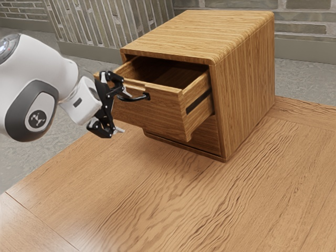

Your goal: Pull the drawer handle with one arm to open the drawer

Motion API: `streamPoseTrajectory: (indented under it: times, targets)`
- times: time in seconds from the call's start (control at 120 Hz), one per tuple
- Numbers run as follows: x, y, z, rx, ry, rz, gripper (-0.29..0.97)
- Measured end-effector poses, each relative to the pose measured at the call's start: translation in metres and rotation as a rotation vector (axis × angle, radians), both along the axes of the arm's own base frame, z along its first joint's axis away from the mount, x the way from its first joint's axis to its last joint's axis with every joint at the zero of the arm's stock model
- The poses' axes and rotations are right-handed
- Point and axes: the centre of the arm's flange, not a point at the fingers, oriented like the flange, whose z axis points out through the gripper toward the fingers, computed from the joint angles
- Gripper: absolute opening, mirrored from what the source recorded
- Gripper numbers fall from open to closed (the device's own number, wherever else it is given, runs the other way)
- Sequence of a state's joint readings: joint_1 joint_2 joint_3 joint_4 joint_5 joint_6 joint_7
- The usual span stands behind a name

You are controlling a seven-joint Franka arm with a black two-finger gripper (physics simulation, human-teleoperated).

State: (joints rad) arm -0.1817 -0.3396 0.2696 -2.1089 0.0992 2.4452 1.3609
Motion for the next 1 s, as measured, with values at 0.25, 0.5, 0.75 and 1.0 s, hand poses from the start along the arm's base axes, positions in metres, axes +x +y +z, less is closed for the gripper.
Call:
streamPoseTrajectory:
  times: [0.25, 0.5, 0.75, 1.0]
  targets:
    - [-0.02, 0.0, 0.0, -0.001, -0.004, 0.003, 0.66]
    - [-0.051, 0.001, 0.007, 0.007, -0.025, 0.019, 0.68]
    - [-0.071, -0.005, 0.002, 0.011, -0.024, 0.022, 0.67]
    - [-0.085, -0.007, 0.001, 0.013, -0.029, 0.03, 0.69]
